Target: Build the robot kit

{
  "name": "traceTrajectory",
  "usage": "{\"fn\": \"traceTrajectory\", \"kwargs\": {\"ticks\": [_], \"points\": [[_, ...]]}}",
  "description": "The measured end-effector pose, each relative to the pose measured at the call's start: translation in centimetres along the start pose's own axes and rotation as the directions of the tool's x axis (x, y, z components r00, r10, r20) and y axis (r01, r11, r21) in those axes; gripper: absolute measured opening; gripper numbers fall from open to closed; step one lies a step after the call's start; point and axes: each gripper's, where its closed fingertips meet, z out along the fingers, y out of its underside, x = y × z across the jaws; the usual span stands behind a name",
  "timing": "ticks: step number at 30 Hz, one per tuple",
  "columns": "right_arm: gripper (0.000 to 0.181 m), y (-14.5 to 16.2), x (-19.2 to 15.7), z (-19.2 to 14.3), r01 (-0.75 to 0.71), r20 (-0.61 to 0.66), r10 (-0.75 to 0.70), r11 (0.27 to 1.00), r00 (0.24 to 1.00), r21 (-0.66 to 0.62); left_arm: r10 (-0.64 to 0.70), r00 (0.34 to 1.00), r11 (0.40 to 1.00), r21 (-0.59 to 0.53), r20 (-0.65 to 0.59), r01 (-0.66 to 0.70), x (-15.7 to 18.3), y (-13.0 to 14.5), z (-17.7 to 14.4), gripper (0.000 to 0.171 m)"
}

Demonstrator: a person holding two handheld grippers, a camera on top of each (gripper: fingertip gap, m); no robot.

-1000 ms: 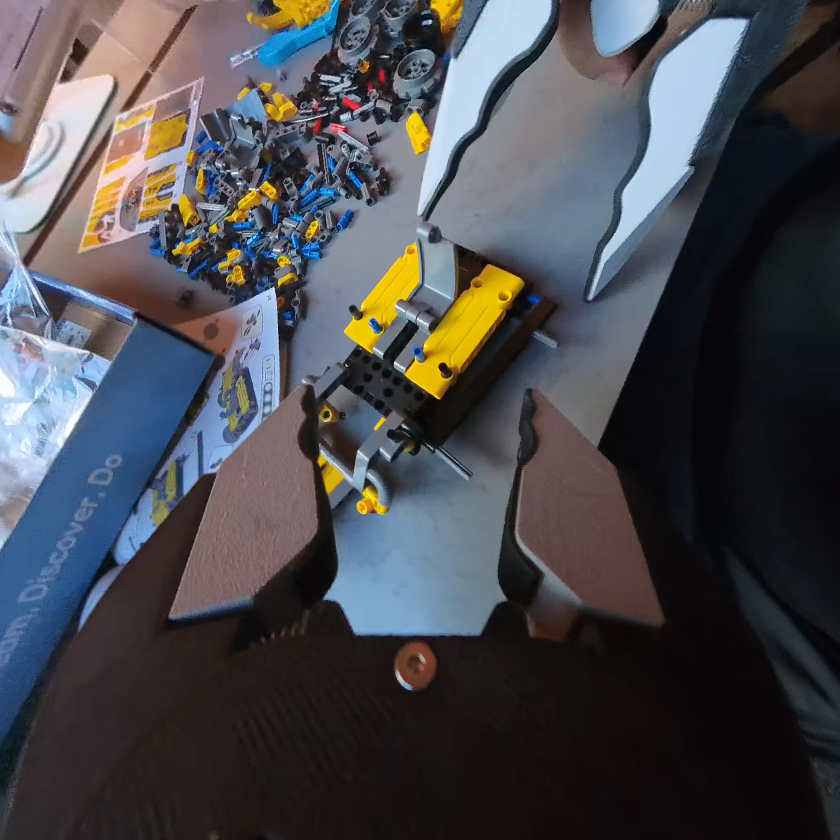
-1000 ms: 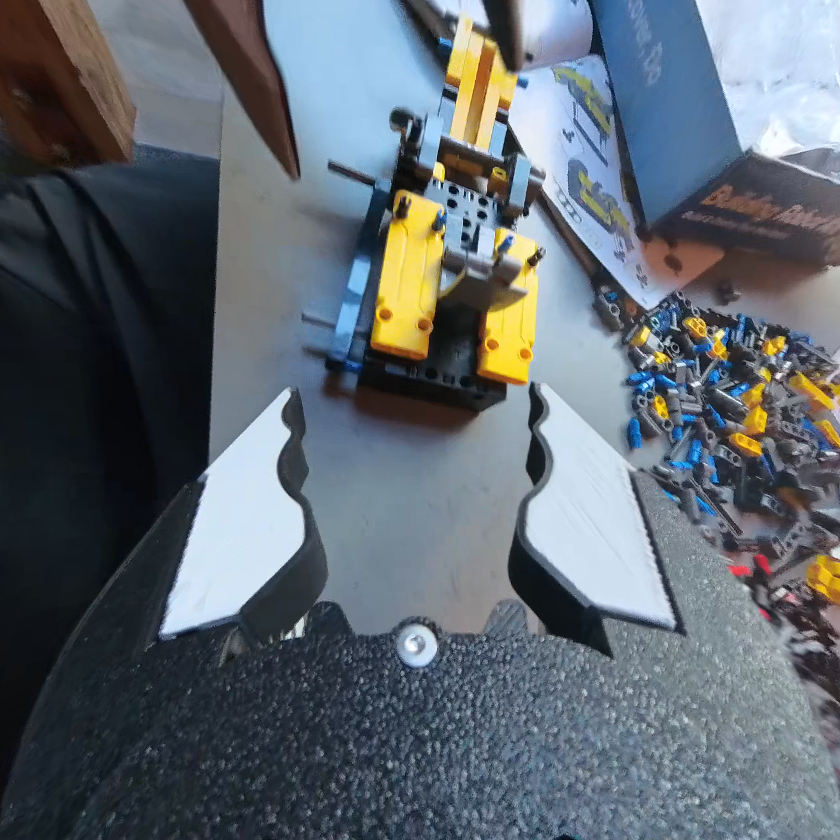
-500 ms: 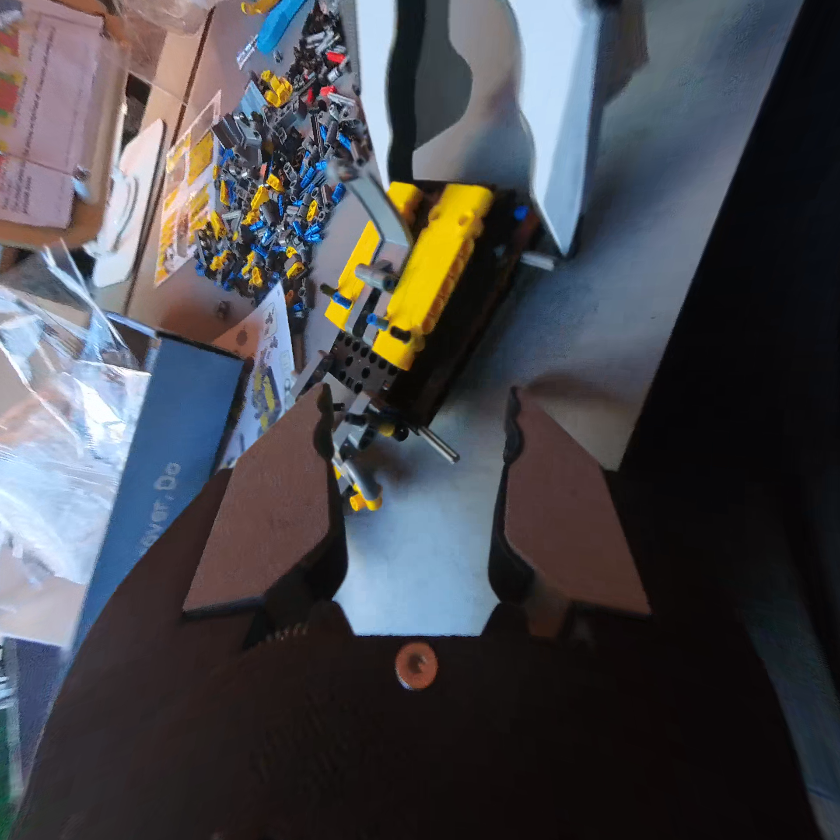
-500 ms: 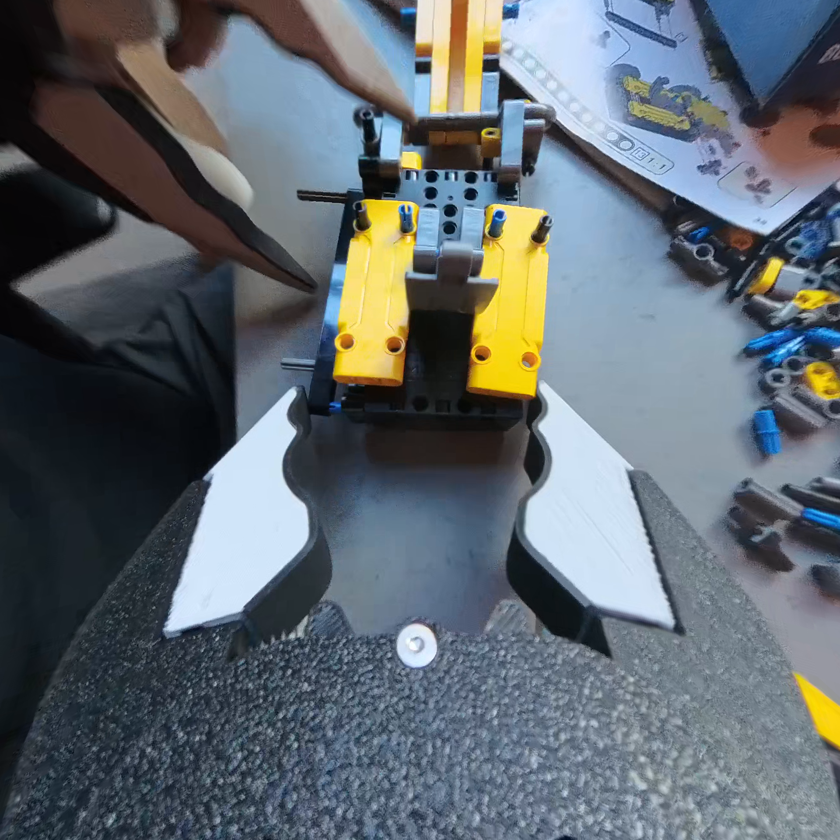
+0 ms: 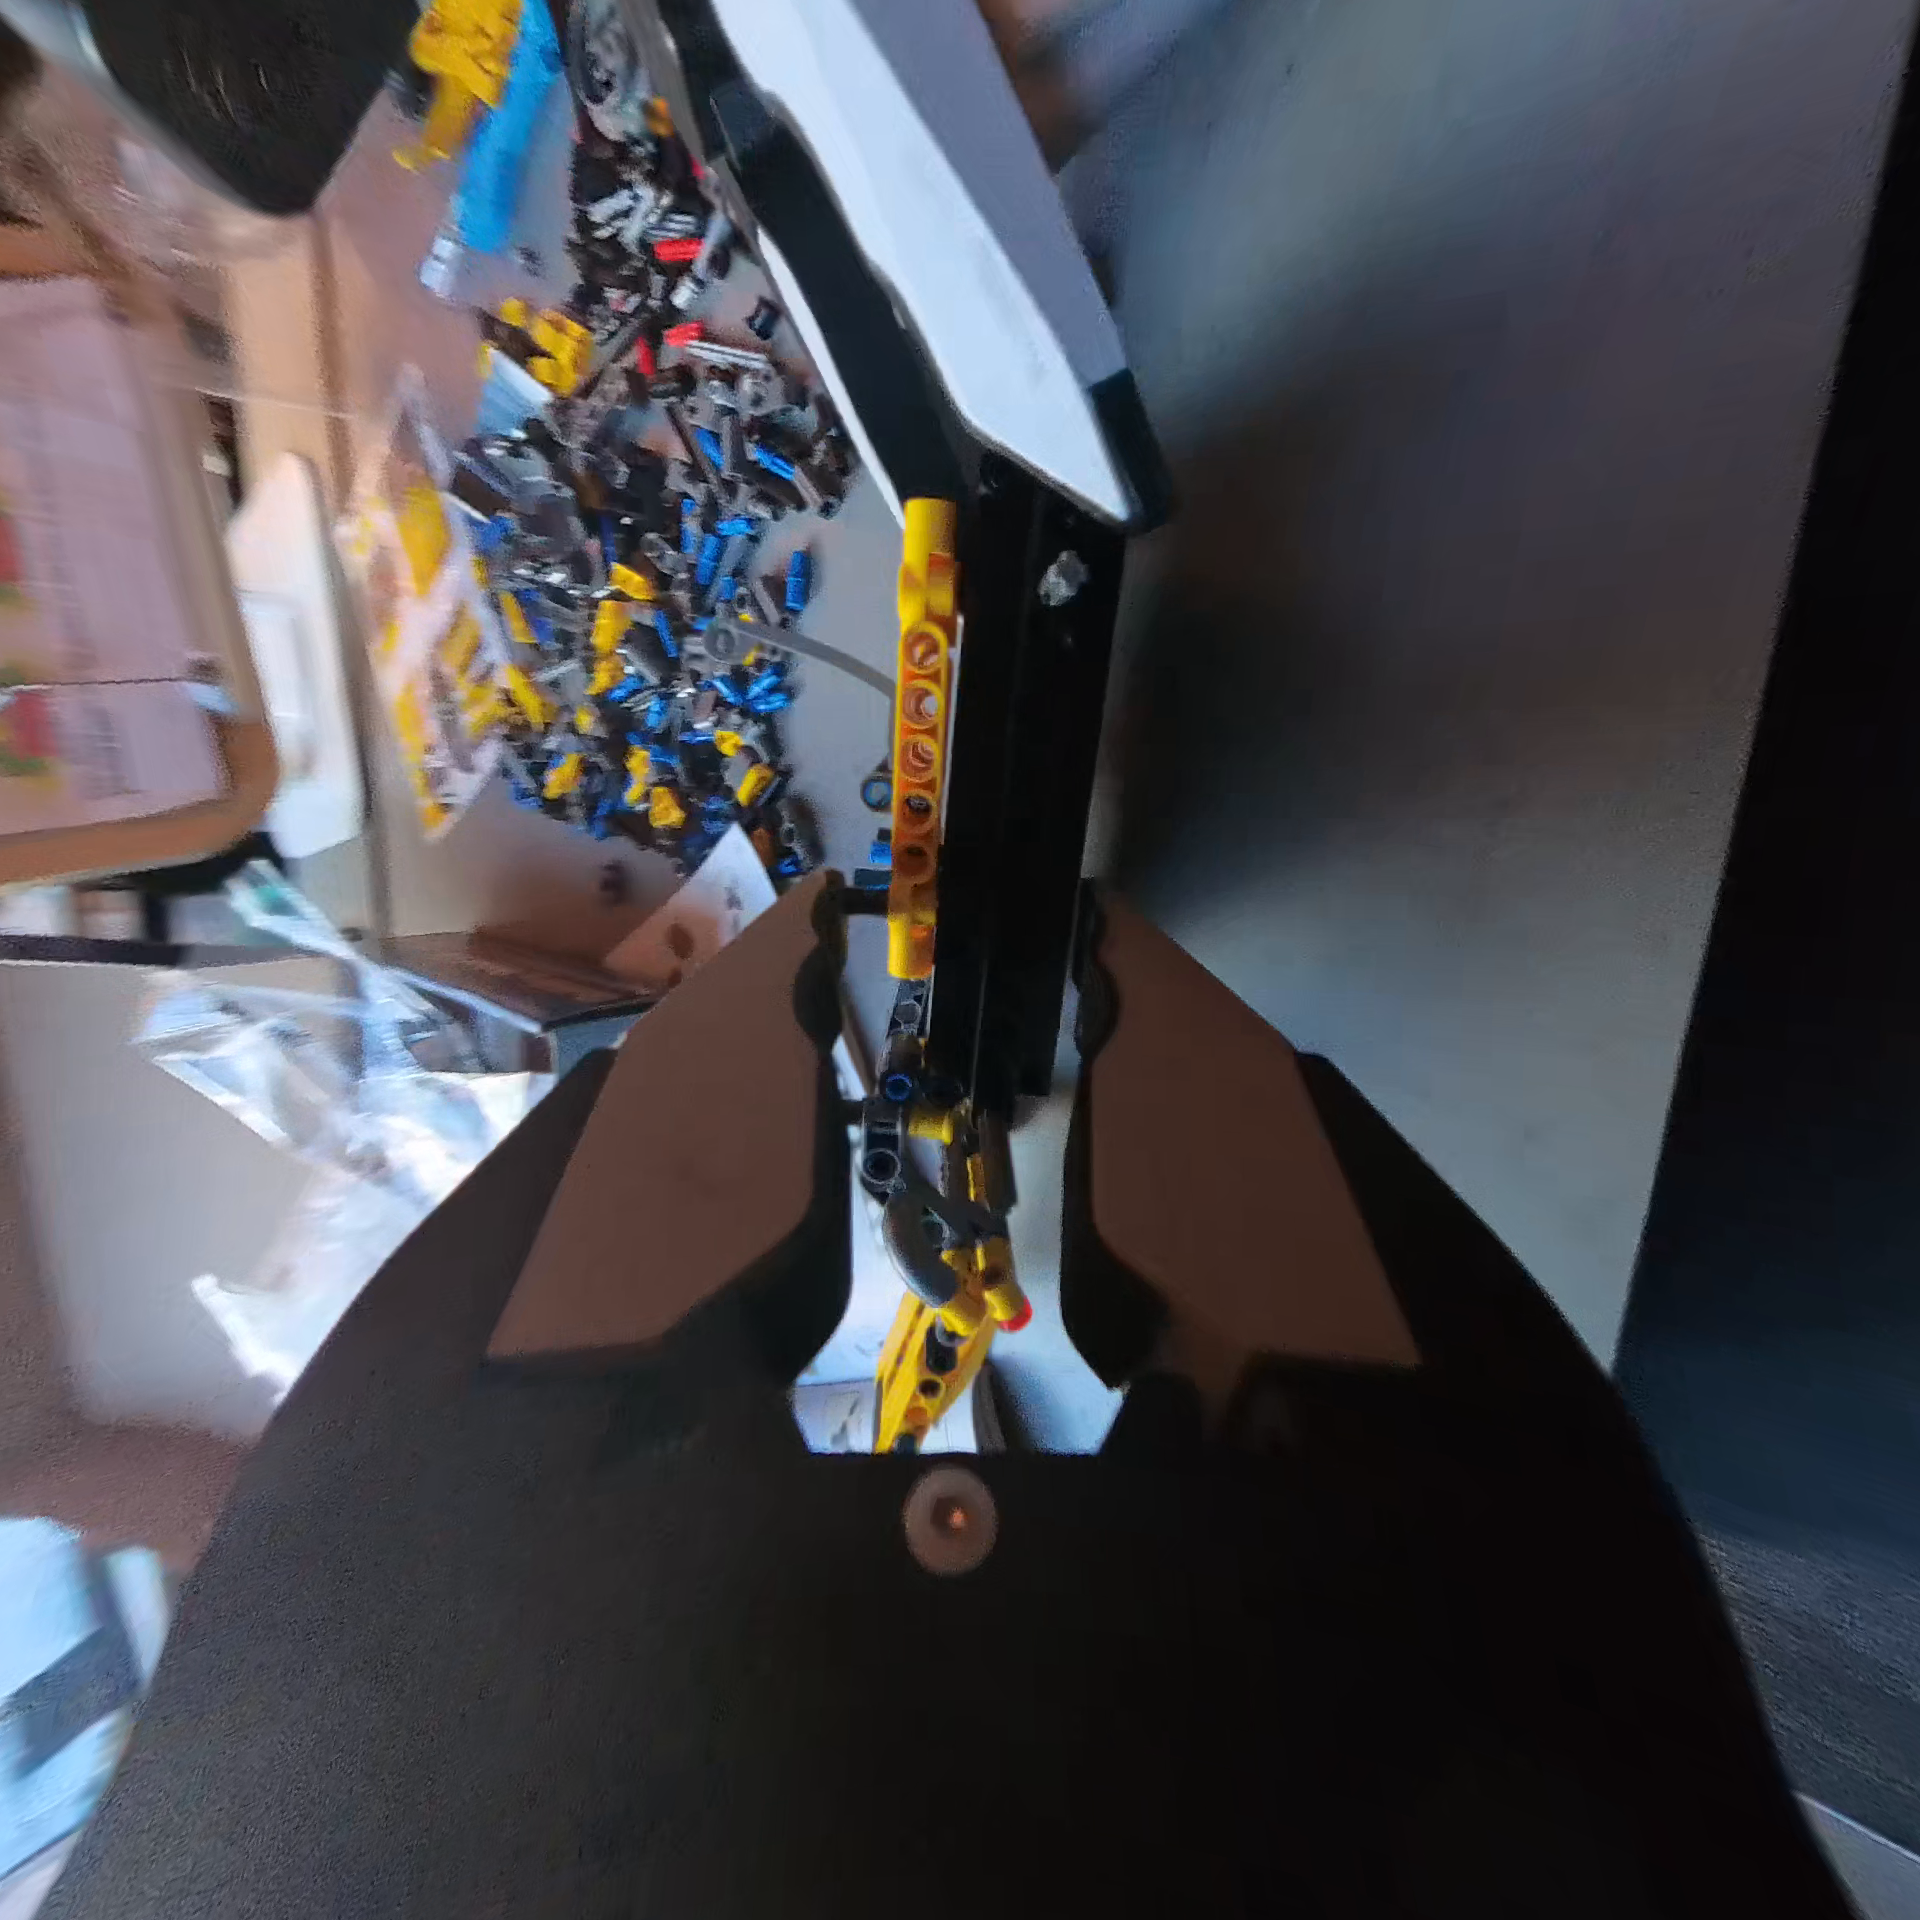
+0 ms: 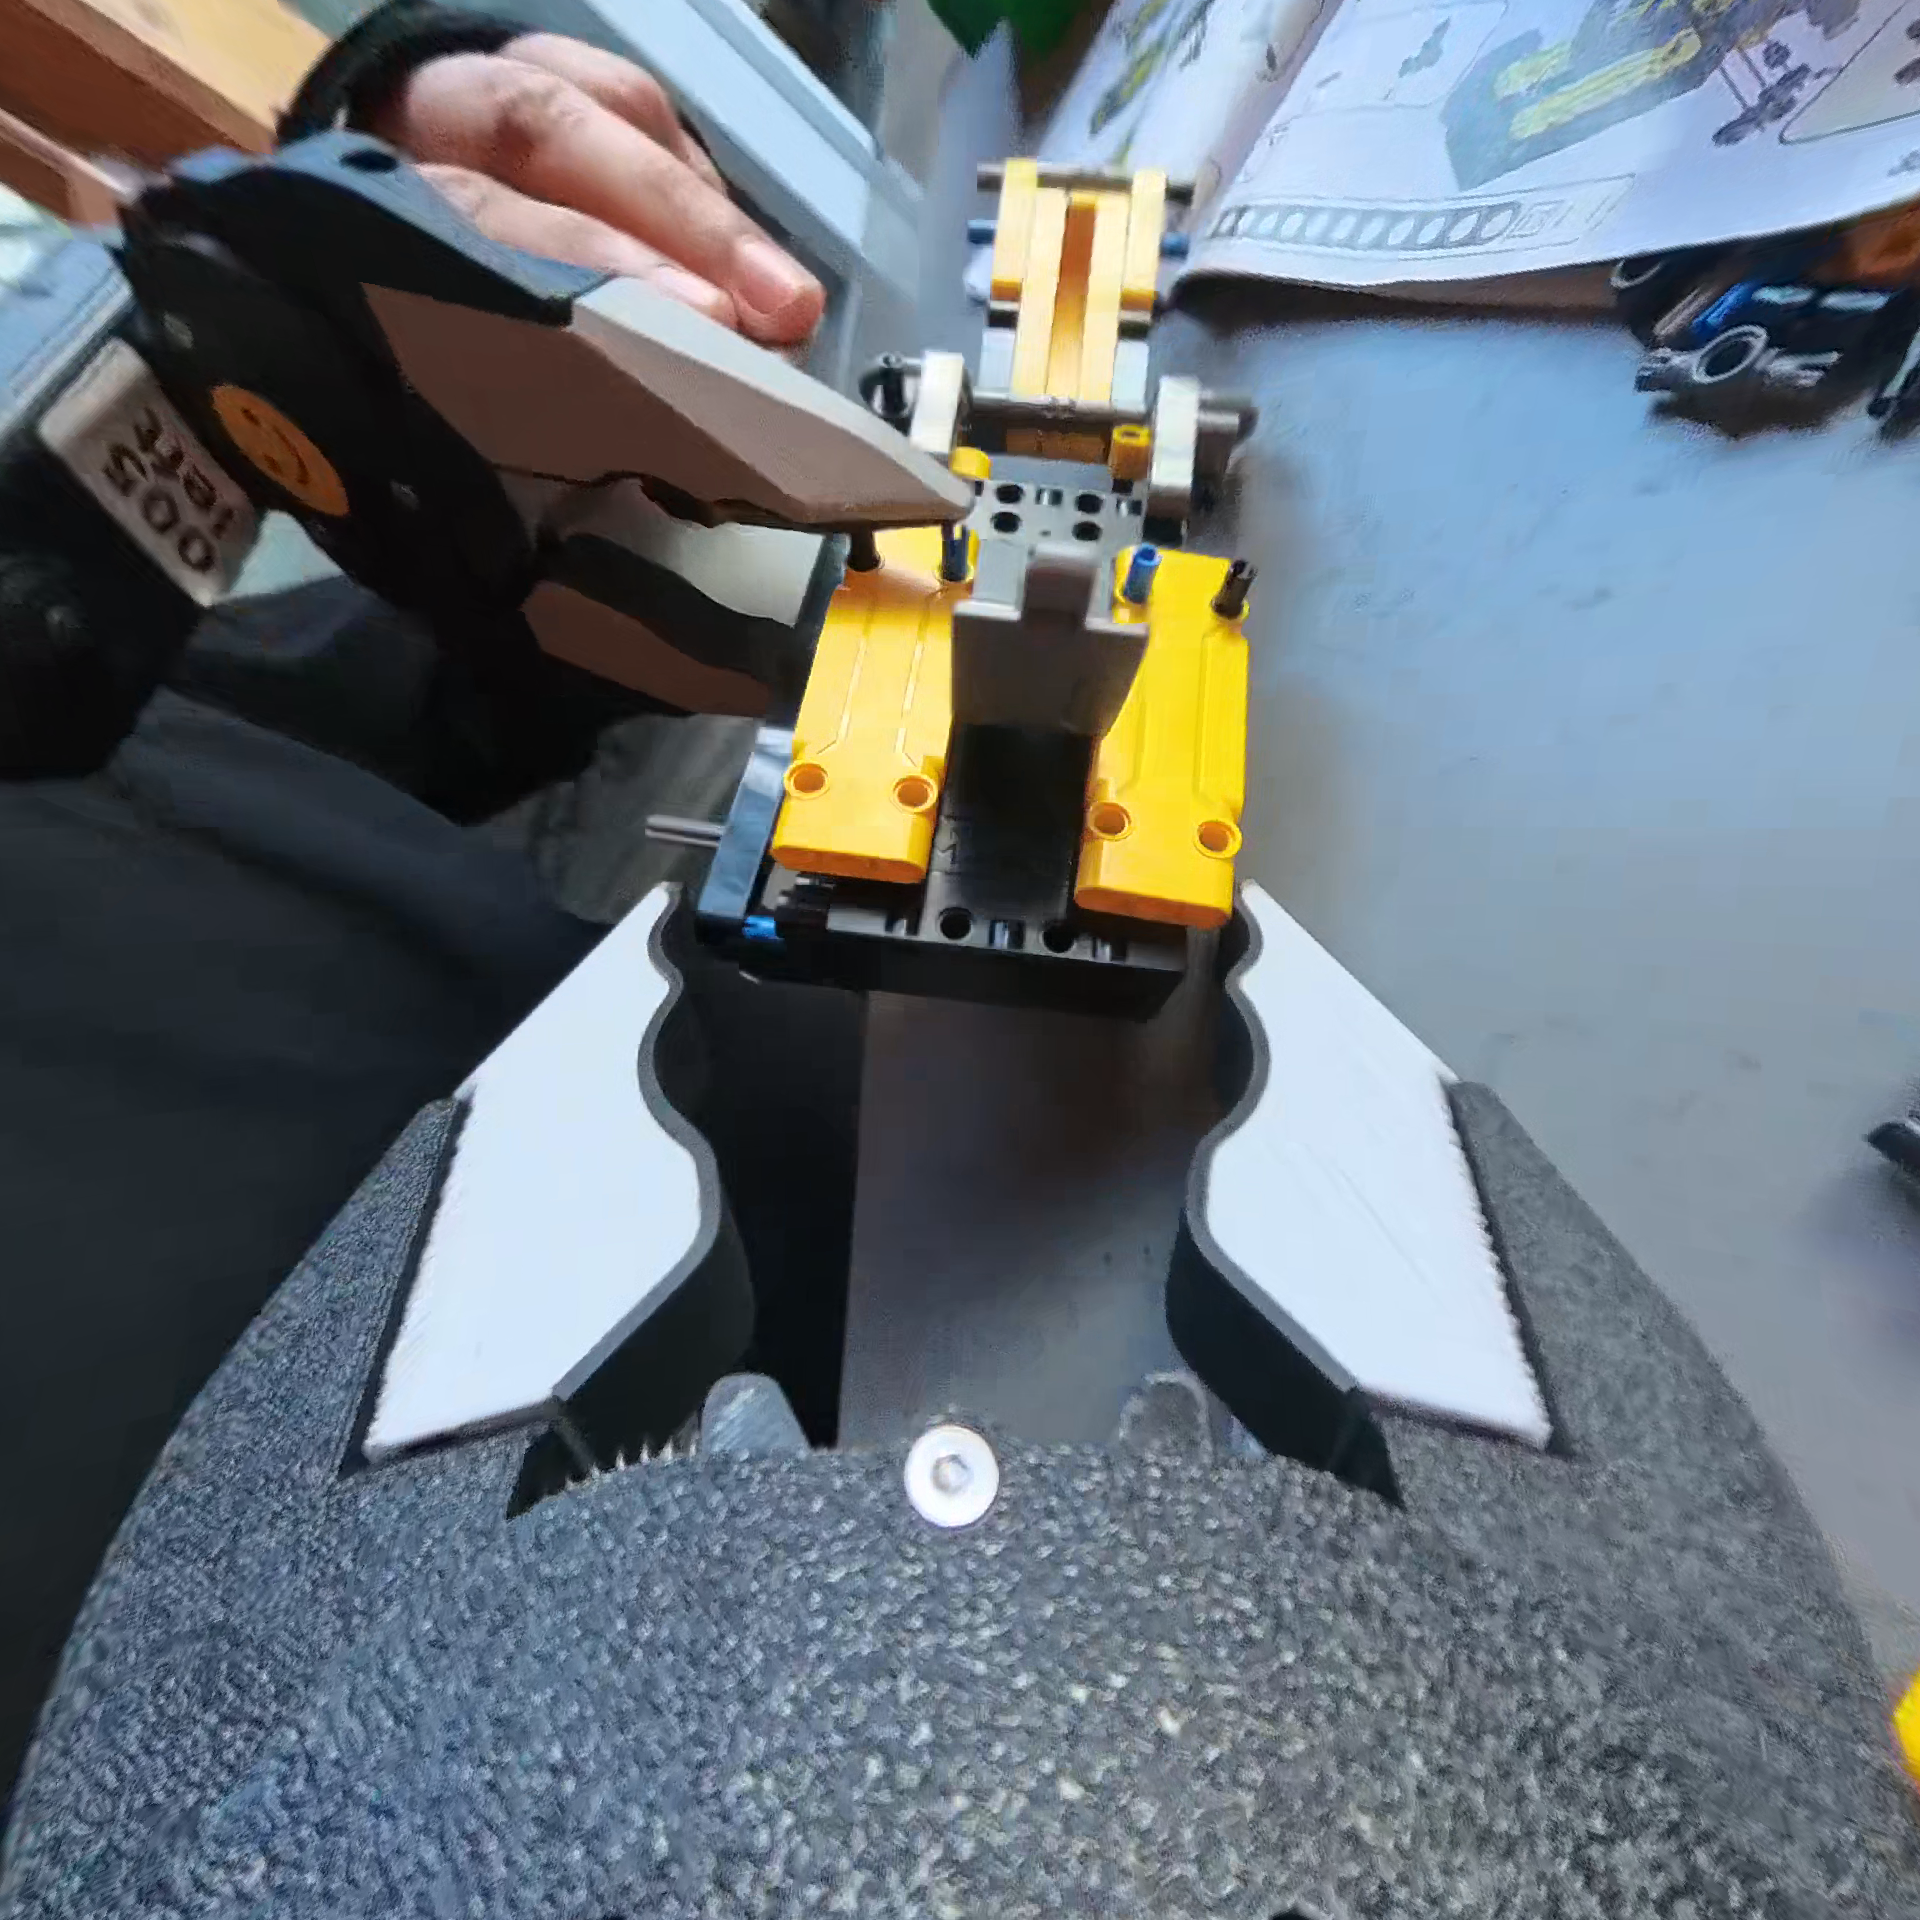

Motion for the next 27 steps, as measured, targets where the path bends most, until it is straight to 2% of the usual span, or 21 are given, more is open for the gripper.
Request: {"fn": "traceTrajectory", "kwargs": {"ticks": [2,4,7,9,11,13,15,18,20,22,24,26,27], "points": [[0.098,-0.3,0.1,-0.5,0.037,-0.005,-0.037,0.998,0.999,0.041,-0.08,0.985,0.997,-0.02,-0.15,0.078,-0.4,0.0,0.0,0.04],[0.098,-0.7,0.2,-1.4,0.122,-0.069,-0.118,0.99,0.991,0.064,-0.155,0.936,0.988,-0.07,-0.316,0.139,-0.3,0.0,0.0,0.04],[0.094,-1.5,-0.2,-3.1,0.311,-0.201,-0.287,0.945,0.937,0.099,-0.277,0.814,0.961,-0.139,-0.51,0.24,0.1,-0.1,0.4,0.04],[0.082,-1.6,-0.5,-3.9,0.434,-0.275,-0.398,0.897,0.875,0.081,-0.396,0.687,0.916,-0.208,-0.609,0.344,0.1,-0.5,0.5,0.04],[0.074,-1.5,-0.5,-4.1,0.52,-0.335,-0.476,0.853,0.813,0.05,-0.457,0.569,0.878,-0.244,-0.684,0.412,0.1,-1.1,0.6,0.04],[0.054,-1.7,-0.1,-4.1,0.555,-0.382,-0.507,0.832,0.773,0.018,-0.461,0.508,0.86,-0.226,-0.728,0.458,0.1,-1.7,0.9,0.04],[0.035,-1.7,0.4,-4.0,0.541,-0.388,-0.496,0.841,0.777,0.01,-0.447,0.494,0.851,-0.185,-0.746,0.491,0.0,-2.3,1.1,0.04],[0.035,-1.8,0.7,-4.1,0.509,-0.367,-0.466,0.86,0.805,0.024,-0.487,0.48,0.816,-0.184,-0.73,0.548,-0.5,-2.5,1.6,0.042],[0.035,-1.9,0.8,-4.2,0.487,-0.347,-0.446,0.873,0.825,0.036,-0.499,0.535,0.813,-0.154,-0.682,0.561,-1.0,-2.4,1.9,0.046],[0.035,-2.2,0.9,-4.2,0.465,-0.327,-0.425,0.884,0.844,0.05,-0.477,0.62,0.837,-0.106,-0.623,0.537,-1.3,-2.5,2.0,0.047],[0.035,-2.3,1.1,-4.2,0.452,-0.311,-0.415,0.89,0.855,0.055,-0.452,0.699,0.866,-0.085,-0.555,0.493,-1.5,-2.4,2.1,0.055],[0.035,-2.4,1.3,-4.2,0.435,-0.294,-0.401,0.899,0.868,0.06,-0.416,0.763,0.895,-0.073,-0.495,0.441,-1.6,-2.3,2.4,0.052],[0.035,-2.5,1.3,-4.2,0.427,-0.28,-0.394,0.902,0.875,0.066,-0.395,0.763,0.904,-0.071,-0.513,0.421,-1.1,-2.6,2.4,0.045]]}}
